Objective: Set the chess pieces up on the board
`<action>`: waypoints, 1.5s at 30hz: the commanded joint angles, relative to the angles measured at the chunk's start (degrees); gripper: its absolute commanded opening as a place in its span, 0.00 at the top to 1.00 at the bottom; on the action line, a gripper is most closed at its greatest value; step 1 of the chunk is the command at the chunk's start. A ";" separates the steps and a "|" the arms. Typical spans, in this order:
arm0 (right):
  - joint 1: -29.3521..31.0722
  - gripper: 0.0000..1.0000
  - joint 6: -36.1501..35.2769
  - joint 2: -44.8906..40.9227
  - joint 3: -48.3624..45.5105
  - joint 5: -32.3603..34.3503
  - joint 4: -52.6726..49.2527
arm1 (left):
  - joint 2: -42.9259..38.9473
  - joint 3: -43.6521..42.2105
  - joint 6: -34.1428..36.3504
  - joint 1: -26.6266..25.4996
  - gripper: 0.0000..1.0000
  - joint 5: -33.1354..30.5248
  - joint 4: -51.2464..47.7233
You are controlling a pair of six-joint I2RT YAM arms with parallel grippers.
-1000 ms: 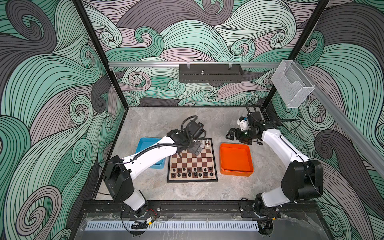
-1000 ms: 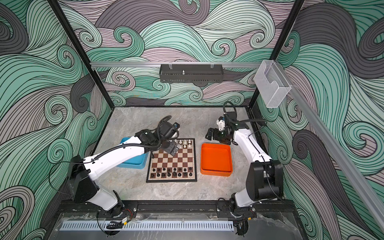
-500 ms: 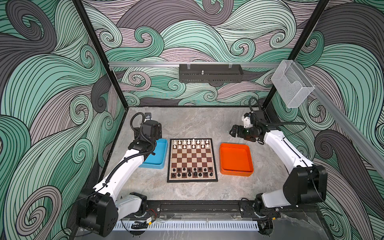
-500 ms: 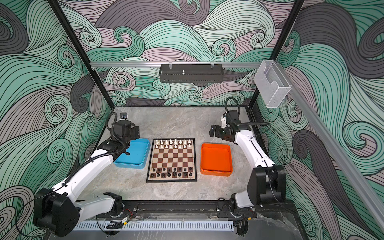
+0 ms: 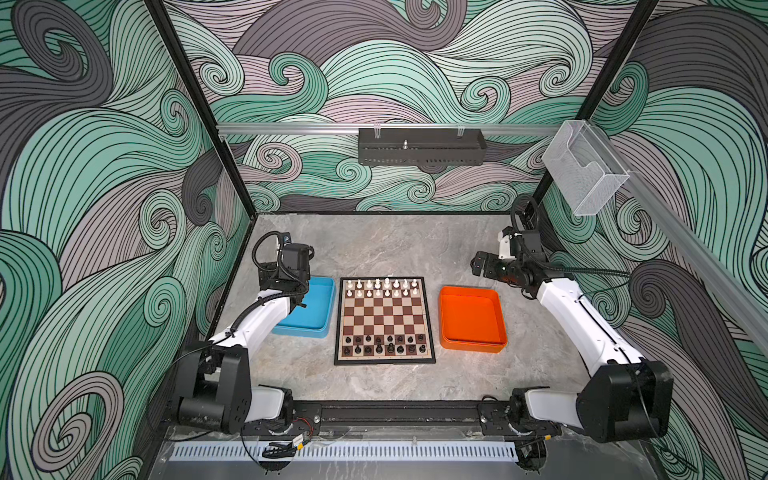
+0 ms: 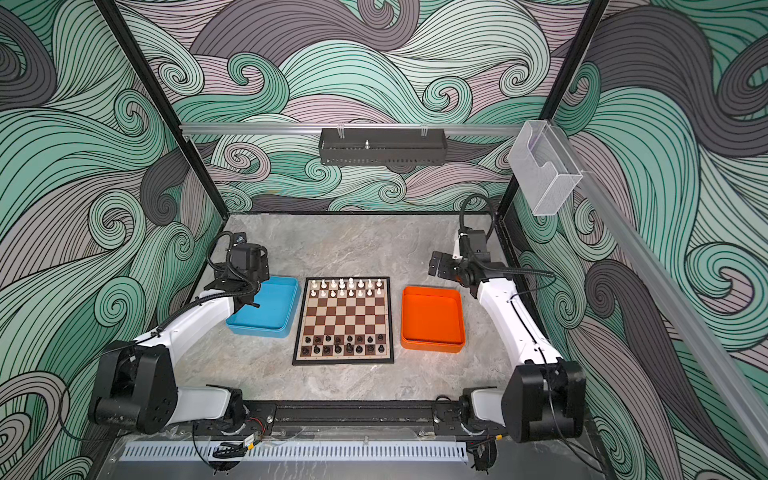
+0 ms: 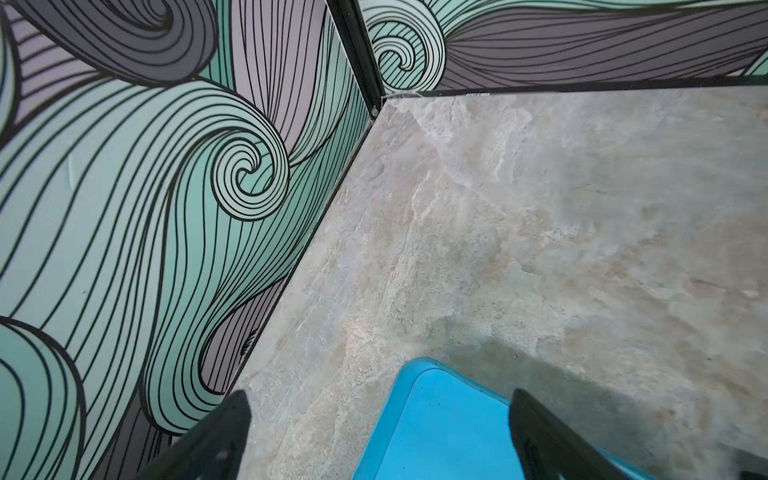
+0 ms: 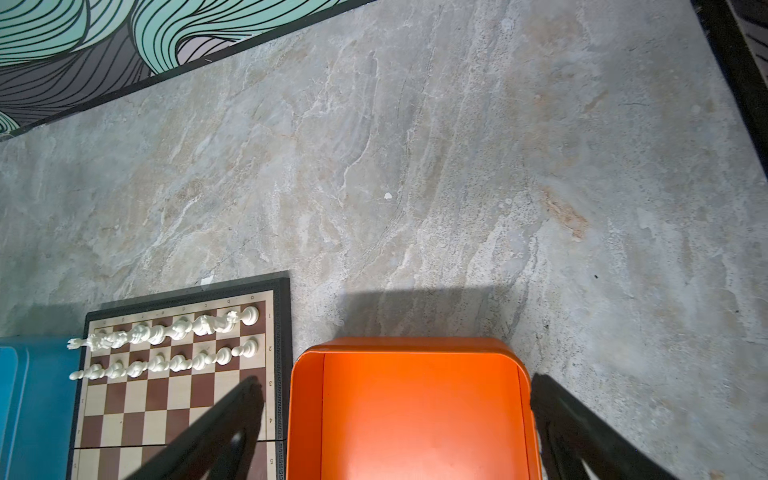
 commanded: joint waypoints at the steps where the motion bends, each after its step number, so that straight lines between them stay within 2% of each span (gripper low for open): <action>1: -0.71 0.00 -1.29 -1.27 -1.96 2.67 3.77 | -0.04 -0.66 0.36 1.64 0.01 5.47 4.63; 5: -0.71 0.00 -1.57 -3.15 -8.20 2.43 13.81 | -0.40 -5.66 4.28 2.04 0.01 8.16 13.43; 7: -0.71 0.00 -1.15 -4.14 -11.43 2.49 19.16 | -0.46 -6.43 5.24 2.21 0.01 9.40 14.44; 12: -0.71 0.00 -4.81 -5.01 -16.68 3.98 26.83 | -0.33 -9.17 2.76 4.86 0.02 17.36 18.60; 17: -0.67 0.00 -4.41 -4.00 -18.75 8.44 29.43 | 1.41 -8.45 3.15 5.91 0.01 17.89 17.47; 29: -0.71 0.00 -7.56 0.45 -25.09 10.60 43.30 | 5.52 -7.95 1.85 6.27 0.01 18.40 18.06; 34: -0.71 0.00 -11.22 1.29 -28.56 12.56 50.64 | 6.63 -10.94 3.02 6.43 0.01 19.42 25.31; 39: -0.74 0.00 -15.85 4.60 -31.70 10.95 59.32 | 10.98 -12.69 3.49 6.43 0.01 19.35 32.40; 45: -0.75 0.00 -19.63 8.71 -35.06 6.92 69.87 | 10.07 -13.35 2.79 6.52 0.01 20.05 32.21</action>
